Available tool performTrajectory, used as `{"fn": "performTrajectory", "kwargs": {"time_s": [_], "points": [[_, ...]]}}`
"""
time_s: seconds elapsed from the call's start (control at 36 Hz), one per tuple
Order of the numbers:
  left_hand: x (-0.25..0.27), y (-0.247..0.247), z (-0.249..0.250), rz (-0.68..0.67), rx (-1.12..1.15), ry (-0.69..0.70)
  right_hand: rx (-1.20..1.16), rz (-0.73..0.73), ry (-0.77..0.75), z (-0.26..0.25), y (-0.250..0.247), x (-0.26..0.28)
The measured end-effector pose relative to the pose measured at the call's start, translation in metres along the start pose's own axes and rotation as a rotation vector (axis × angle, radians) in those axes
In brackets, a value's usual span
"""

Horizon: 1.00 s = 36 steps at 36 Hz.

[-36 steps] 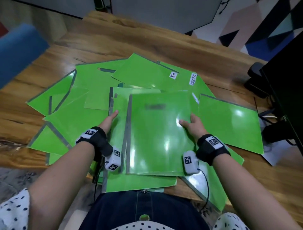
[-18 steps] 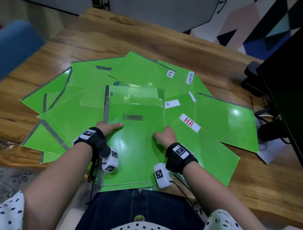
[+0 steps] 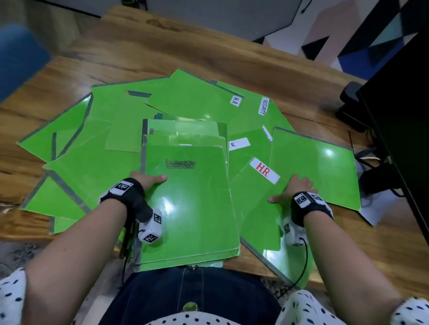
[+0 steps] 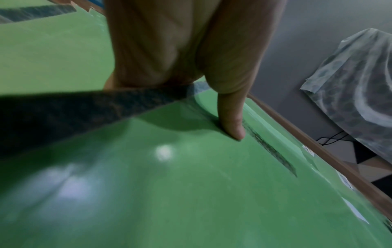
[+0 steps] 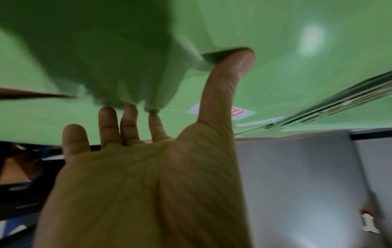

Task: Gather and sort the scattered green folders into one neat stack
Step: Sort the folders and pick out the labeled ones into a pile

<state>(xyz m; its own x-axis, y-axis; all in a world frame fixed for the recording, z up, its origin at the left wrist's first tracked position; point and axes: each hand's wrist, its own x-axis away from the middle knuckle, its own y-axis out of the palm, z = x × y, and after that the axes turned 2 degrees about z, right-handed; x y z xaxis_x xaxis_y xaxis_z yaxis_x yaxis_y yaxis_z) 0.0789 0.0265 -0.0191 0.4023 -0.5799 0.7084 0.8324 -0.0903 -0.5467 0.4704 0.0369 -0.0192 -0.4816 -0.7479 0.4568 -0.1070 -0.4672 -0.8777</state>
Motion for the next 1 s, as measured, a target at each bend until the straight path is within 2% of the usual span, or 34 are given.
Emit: {"fn": "performTrajectory", "kwargs": {"time_s": [0.14,0.39,0.53,0.75,0.86,1.0], "points": [[-0.001,0.001,0.0,0.016,0.0,0.001,-0.069,-0.007,0.023,0.006,0.007,-0.005],[-0.002,0.001,0.0,0.02,-0.012,0.0,-0.054,-0.081,0.058,0.009,-0.002,0.0],[-0.003,0.001,0.0,0.027,-0.014,0.011,-0.171,-0.15,0.013,0.001,-0.01,0.005],[-0.007,0.001,-0.002,0.021,-0.039,0.027,-0.133,-0.179,-0.035,0.007,-0.019,0.019],[-0.009,0.001,-0.001,0.022,-0.052,0.03,-0.14,-0.16,-0.123,0.008,-0.052,0.032],[-0.012,0.002,0.0,0.005,-0.079,0.034,-0.184,-0.063,-0.258,-0.005,-0.124,0.056]]}}
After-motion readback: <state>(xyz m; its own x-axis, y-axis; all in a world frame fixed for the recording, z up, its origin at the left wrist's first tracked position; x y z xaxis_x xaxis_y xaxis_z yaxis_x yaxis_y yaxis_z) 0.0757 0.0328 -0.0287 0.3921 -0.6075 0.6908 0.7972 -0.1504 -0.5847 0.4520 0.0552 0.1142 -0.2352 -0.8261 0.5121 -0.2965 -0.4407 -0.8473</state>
